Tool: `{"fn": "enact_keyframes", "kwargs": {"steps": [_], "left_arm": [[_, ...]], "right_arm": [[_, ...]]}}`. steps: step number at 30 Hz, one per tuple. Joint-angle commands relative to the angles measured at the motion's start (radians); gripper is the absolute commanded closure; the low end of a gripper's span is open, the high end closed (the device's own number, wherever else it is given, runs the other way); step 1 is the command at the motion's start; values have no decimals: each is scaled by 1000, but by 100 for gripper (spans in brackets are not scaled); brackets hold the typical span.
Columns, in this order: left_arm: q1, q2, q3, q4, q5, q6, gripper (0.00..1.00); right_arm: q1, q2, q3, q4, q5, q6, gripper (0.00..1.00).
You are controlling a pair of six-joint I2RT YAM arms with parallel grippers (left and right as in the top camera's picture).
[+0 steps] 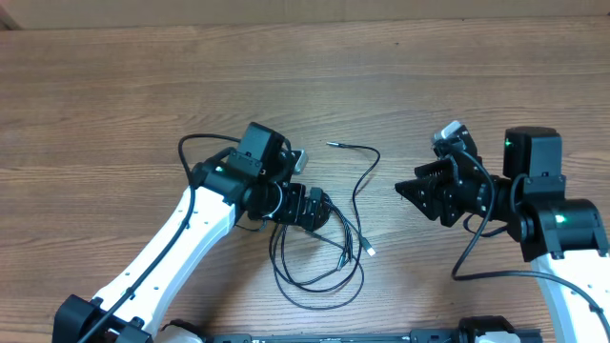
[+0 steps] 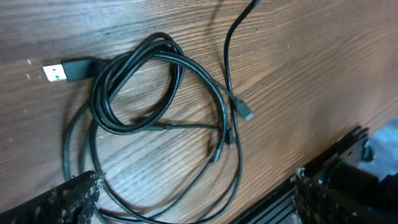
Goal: Untangle cables
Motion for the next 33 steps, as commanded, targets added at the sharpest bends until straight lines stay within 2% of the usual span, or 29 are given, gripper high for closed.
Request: {"fn": "enact_keyframes", "kwargs": {"steps": [1,6,9,10,12,13,16,21,25,28,33], "left_arm": [[-30,-6,-5,0,-42,-171,0],[-92,2,-5,-6,-177,-430,1],[-146,8,-5,-5,-270,-626,19],[-161,13,-5,-5,-298,-689,18],[-184,26,-5,-5,-339,-796,9],[-198,37,-5,-5,-358,-868,8],[-219,75,-5,-5,-378,-993,14],[-227,153,-5,-5,-377,-1170,15],[-228,208,-5,18,-379,-1244,17],[-230,256,-5,69,-380,-1243,15],[-229,303,-5,100,-385,-1243,19]], "right_arm": [[-2,5,2,2,2,4,53],[-2,6,2,6,2,4,53],[-2,6,2,6,2,4,53],[-2,6,2,6,2,4,54],[-2,6,2,6,2,4,53],[-2,6,2,6,2,4,54],[-2,6,2,5,2,4,54],[-2,6,2,-6,3,4,54],[-2,6,2,-6,3,3,55],[-2,6,2,-7,2,0,55],[-2,6,2,-11,3,0,55]]}}
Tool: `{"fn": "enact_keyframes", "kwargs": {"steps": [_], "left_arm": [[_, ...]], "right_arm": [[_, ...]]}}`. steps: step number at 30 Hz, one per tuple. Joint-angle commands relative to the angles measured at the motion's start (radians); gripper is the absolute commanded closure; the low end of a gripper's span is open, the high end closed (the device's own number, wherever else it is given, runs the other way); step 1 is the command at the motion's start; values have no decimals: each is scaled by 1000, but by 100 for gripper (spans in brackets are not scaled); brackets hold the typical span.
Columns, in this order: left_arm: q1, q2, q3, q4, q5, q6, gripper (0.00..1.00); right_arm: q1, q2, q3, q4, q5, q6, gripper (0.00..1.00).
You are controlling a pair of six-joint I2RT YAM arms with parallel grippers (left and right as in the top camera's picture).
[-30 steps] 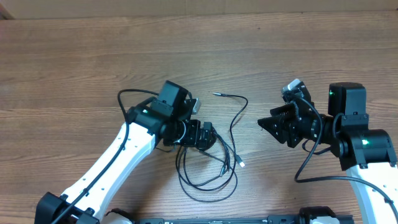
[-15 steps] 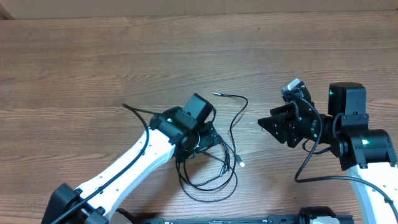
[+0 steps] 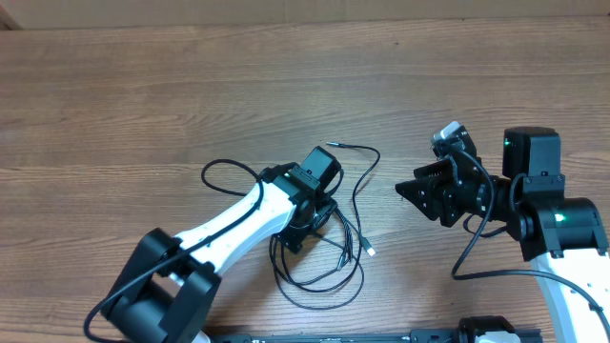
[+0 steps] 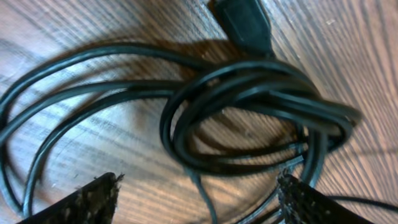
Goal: Untangle cables
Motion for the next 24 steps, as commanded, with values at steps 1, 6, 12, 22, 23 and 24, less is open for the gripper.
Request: {"fn": "enact_keyframes", "kwargs": {"steps": [1,6,12,22,23,24], "left_arm": [[-5,38,-5,5,-34,-34,21],[5,54,-5,5,-58,-34,28],[35,54,-5,3,-75,9,30],[32,56,-5,12,-154,58,61],[32,56,-5,10,-154,57,62],[32,56,-5,9,-154,57,64]], "right_arm": [[-2,2,2,-2,3,1,55],[-2,2,2,-3,2,0,55],[-2,2,2,-7,2,0,55],[-2,9,2,-6,2,1,56],[-2,12,2,-6,2,1,56],[-2,14,2,-6,2,1,56]]}}
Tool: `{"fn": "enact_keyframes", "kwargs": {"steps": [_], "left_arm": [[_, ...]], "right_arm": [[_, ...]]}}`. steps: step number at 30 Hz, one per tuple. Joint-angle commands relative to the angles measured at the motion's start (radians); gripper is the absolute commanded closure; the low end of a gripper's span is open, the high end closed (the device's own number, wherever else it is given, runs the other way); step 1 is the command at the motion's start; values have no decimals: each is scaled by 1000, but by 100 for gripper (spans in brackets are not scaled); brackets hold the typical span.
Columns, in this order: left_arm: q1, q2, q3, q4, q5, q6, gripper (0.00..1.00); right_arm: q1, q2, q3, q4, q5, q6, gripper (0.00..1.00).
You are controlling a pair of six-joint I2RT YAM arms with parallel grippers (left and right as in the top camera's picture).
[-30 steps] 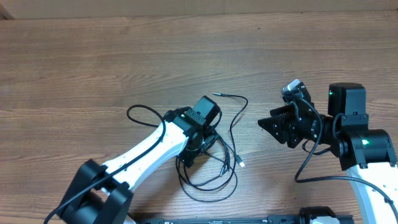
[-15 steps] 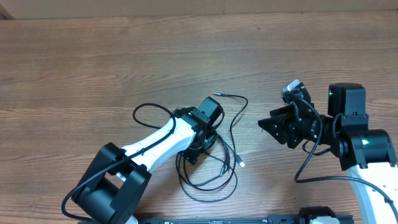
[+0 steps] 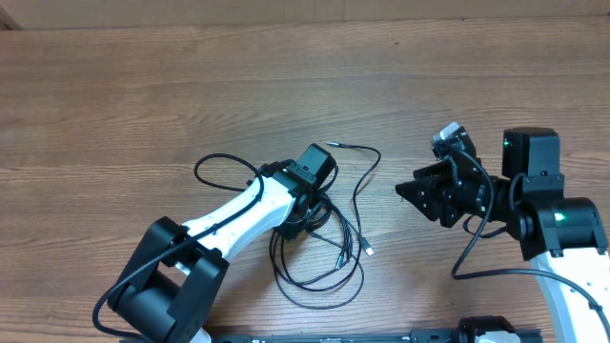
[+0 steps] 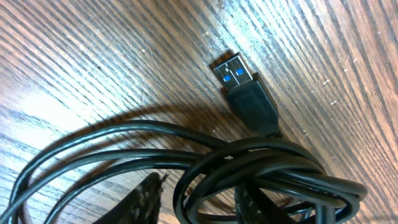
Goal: Untangle cables
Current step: 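Close the left gripper on the cable loops and lift them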
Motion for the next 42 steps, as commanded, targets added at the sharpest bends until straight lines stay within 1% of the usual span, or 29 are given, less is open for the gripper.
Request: {"fn": "enact_keyframes", "kwargs": {"steps": [1,5,12,13,15,19,20,21,23,25,27,28,29,31,34,35,38,39,42], "left_arm": [[-2,13,-5,-4,-35,30,65],[-2,13,-5,-5,-35,30,65],[-17,13,-5,-8,-45,55,65],[-18,13,-5,-6,-50,50,68],[-20,13,-5,-5,-50,35,70],[-33,13,-5,-4,-43,29,78],[-36,13,-5,-4,-45,29,86],[-40,13,-5,-5,-50,30,96],[-42,12,-5,-5,-50,30,96],[-37,9,-3,-5,-50,66,96],[-25,-4,6,-8,-47,144,96],[-10,-25,27,-9,-28,272,96],[-2,-37,40,-8,-18,342,96],[17,-75,81,-8,21,537,96],[30,-135,145,-8,71,795,96],[31,-183,194,-8,91,978,96],[31,-246,248,-8,123,1252,96],[31,-269,262,-8,128,1335,96],[31,-327,282,-5,120,1474,96]], "right_arm": [[-2,13,2,3,2,0,56],[-2,28,2,1,2,0,57],[-2,56,2,-13,2,0,62],[-2,56,2,-13,2,0,62],[-2,56,2,-12,2,0,63],[-2,56,2,-14,2,0,63],[-2,56,2,-15,2,0,63],[-2,56,2,-16,2,0,64],[-2,56,2,-16,2,0,64],[-2,56,2,-16,2,0,64],[-2,56,2,-16,2,1,64],[-2,56,2,-16,2,5,66],[-2,56,2,-15,2,11,66],[-2,56,2,-11,-2,23,66],[-2,56,2,-11,-13,23,66],[-2,56,2,-11,-21,23,66],[-2,56,2,-11,-38,23,66],[-2,56,2,-11,-49,23,66],[-2,55,3,-11,-101,23,66]]}}
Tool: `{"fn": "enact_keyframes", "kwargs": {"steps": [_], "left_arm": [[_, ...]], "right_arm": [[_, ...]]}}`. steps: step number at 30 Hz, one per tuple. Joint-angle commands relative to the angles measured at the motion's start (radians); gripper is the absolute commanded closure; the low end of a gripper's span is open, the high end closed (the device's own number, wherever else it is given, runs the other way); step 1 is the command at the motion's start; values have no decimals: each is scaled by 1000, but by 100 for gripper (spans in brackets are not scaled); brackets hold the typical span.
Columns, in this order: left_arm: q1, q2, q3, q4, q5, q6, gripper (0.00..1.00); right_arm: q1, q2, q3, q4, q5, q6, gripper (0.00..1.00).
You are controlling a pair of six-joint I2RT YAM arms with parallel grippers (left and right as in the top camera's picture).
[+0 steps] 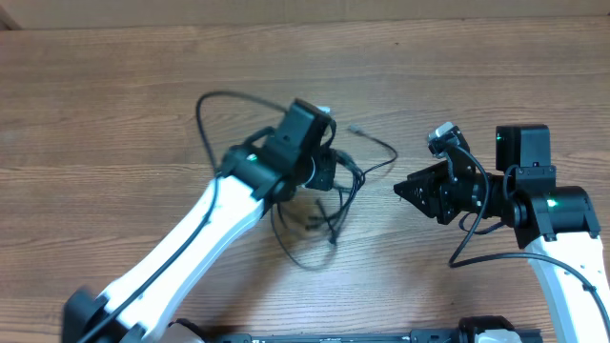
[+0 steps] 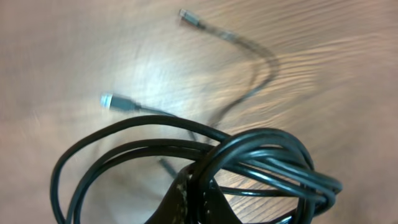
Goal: Untangle cables
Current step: 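Close the left gripper on the cable loops and lift them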
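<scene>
My left gripper (image 1: 329, 171) is shut on a tangle of black cables (image 1: 319, 214) and holds it above the wooden table (image 1: 114, 76). In the left wrist view its fingers (image 2: 186, 199) pinch several strands of the coiled bundle (image 2: 267, 155), and loops spread to the left. Two small plug ends (image 2: 112, 101) hang blurred below. One thin strand (image 1: 376, 143) runs right from the bundle, ending in a small connector. My right gripper (image 1: 400, 189) hovers to the right of the tangle, pointing at it and apart from it. Its jaw gap is hidden.
A black wire loop (image 1: 214, 105) belonging to the left arm arcs up behind its wrist. A dark rail (image 1: 381, 335) runs along the table's near edge. The right arm's own wire (image 1: 467, 252) hangs under it.
The left gripper, then low at the coil near the USB plug with fingers narrowed, is now shut on the bundle and higher and farther back. The cables hang from it. The right arm barely shifted.
First my left gripper was open above the tangle lying on the table. Then it was low over the coil, still open. Then its fingers stood close around the strands. Now the bundle is pinched and lifted, its loops dangling.
</scene>
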Motion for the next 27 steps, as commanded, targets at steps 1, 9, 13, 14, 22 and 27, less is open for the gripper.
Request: {"fn": "enact_keyframes", "kwargs": {"steps": [1,9,13,14,22,27], "left_arm": [[1,-100,47,2,18,411,96],[0,-186,47,-1,14,513,96],[0,-187,47,0,19,501,96],[0,-187,47,7,40,481,96],[-1,-187,47,69,150,456,96],[-1,-187,47,125,187,415,96]], "right_arm": [[-2,-2,3,6,-101,3,66],[-2,-2,3,60,-341,4,59],[-2,-2,3,74,-418,4,54],[-2,-2,3,73,-420,5,53],[0,-2,3,63,-427,5,51],[0,-2,3,51,-427,4,51]]}}
